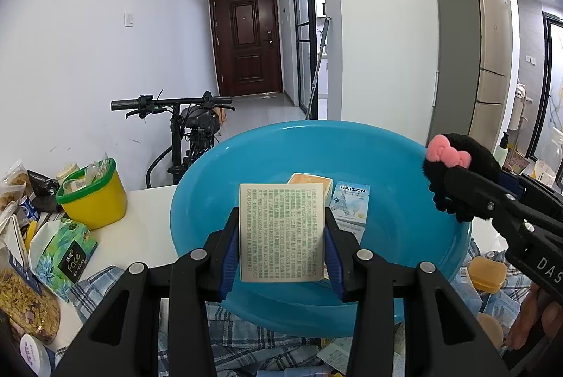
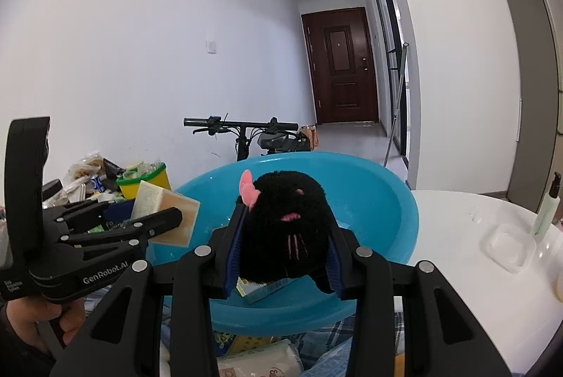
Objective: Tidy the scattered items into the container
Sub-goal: 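Lower the beige card box into the basin and open the left gripper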
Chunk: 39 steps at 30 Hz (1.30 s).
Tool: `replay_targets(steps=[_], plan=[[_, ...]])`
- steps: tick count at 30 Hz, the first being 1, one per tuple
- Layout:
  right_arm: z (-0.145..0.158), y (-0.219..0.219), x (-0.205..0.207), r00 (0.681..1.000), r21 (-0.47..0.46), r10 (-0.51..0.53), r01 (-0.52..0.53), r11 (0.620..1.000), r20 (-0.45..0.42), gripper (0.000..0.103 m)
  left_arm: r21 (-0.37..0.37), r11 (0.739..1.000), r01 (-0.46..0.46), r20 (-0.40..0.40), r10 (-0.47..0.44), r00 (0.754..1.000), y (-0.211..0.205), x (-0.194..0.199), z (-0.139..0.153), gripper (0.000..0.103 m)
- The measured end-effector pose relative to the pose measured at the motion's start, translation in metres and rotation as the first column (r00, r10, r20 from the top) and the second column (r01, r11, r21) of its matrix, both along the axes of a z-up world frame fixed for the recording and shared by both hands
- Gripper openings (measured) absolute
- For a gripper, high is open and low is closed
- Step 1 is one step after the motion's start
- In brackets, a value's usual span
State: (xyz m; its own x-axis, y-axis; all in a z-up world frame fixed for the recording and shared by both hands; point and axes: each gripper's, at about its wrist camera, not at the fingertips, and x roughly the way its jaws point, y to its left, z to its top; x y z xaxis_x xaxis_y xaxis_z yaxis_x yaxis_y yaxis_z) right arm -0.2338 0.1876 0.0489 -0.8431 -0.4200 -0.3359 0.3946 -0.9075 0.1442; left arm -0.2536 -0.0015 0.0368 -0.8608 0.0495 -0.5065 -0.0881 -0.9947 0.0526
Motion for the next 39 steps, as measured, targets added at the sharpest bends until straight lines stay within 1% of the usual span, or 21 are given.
replay_targets(steps=[7, 37, 39], plan=[[-0.0020, -0.0035, -0.0021, 1.000, 0.018, 0.000, 0.000, 1.000, 0.005, 0.038, 0.000, 1.000, 0.001, 0.002, -0.001, 1.000, 0.0009, 0.0004, -0.0007, 0.044], [-0.0055, -0.0045, -0.0040, 1.000, 0.020, -0.004, 0.004, 1.000, 0.013, 0.038, -0.005, 1.000, 0.006, 0.005, -0.006, 1.000, 0.0072, 0.0045, 0.0014, 0.045], [-0.0054, -0.0042, -0.0040, 1.000, 0.020, -0.005, 0.004, 1.000, 0.013, 0.038, 0.006, 1.000, 0.005, 0.006, -0.005, 1.000, 0.0058, 0.0045, 0.0015, 0.045]])
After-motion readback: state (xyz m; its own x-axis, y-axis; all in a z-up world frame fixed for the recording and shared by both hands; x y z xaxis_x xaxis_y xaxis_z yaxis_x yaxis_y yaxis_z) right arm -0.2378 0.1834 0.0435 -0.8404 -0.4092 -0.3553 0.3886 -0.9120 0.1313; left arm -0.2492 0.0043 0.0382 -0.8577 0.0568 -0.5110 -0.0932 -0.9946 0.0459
